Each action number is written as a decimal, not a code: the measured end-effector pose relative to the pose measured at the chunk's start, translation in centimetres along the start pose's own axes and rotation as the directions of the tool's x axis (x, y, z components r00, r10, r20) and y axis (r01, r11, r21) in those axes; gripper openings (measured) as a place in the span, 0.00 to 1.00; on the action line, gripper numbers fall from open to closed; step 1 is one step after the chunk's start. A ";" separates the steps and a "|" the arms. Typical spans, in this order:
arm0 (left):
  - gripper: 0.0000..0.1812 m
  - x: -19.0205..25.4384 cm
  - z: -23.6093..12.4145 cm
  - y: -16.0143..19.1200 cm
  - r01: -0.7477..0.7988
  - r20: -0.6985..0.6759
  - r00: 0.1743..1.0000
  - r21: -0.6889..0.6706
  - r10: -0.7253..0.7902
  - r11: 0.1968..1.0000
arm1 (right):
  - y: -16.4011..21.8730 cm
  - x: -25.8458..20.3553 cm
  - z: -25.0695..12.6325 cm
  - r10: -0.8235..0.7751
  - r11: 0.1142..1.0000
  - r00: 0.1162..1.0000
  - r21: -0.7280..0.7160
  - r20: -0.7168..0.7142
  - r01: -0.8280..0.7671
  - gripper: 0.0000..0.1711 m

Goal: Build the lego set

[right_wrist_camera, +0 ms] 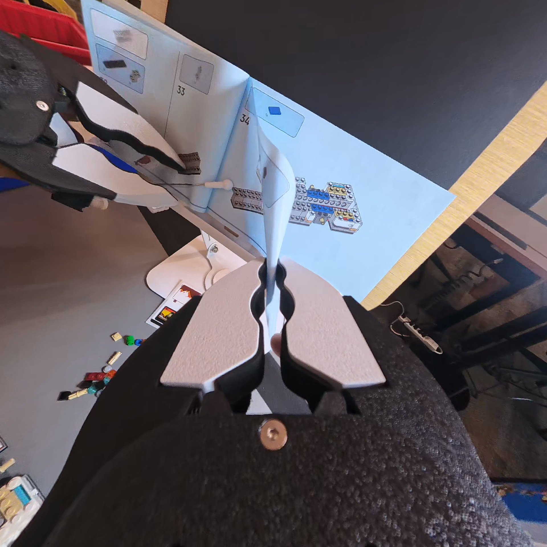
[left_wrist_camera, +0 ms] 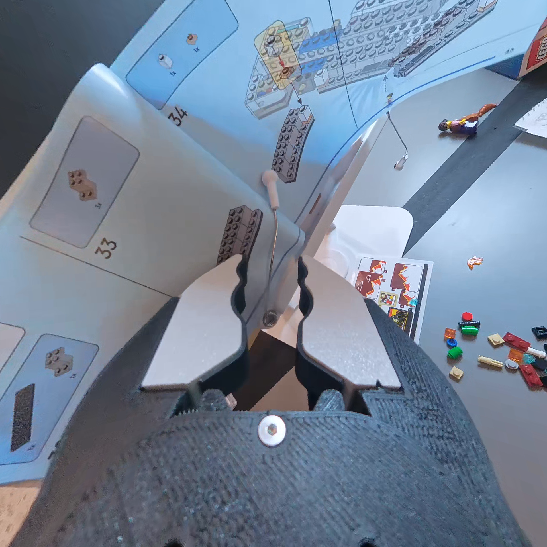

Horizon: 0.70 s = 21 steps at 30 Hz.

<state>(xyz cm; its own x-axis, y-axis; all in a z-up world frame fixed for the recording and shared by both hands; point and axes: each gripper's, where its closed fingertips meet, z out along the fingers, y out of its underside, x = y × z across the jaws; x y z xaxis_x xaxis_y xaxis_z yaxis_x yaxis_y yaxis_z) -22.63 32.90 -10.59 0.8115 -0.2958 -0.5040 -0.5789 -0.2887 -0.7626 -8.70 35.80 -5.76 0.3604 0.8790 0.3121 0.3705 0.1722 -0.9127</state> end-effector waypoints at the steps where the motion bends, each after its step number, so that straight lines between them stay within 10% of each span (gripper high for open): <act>1: 0.18 0.0 0.1 0.0 -0.002 0.003 1.000 -0.004 0.002 1.000 | 0.0 0.0 -0.1 0.007 1.000 1.000 0.001 0.004 -0.007 0.02; 14: 0.01 -0.5 0.0 0.5 -0.168 0.127 0.979 0.035 0.162 0.985 | -2.4 -4.7 -1.3 0.076 0.990 0.960 0.090 0.271 -0.104 0.02; 21: 0.01 -0.9 -0.8 0.3 0.168 0.096 0.974 0.309 -0.207 0.936 | -5.4 -12.6 0.5 -0.024 0.993 0.895 0.112 0.445 -0.029 0.04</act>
<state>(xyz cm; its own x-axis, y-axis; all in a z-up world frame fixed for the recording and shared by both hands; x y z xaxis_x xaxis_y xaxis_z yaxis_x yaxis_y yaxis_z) -23.62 32.31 -10.03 0.9175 -0.1410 -0.3719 -0.3805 -0.0384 -0.9240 -15.65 24.02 -4.94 -0.0673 0.9806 0.1839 0.2621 0.1952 -0.9451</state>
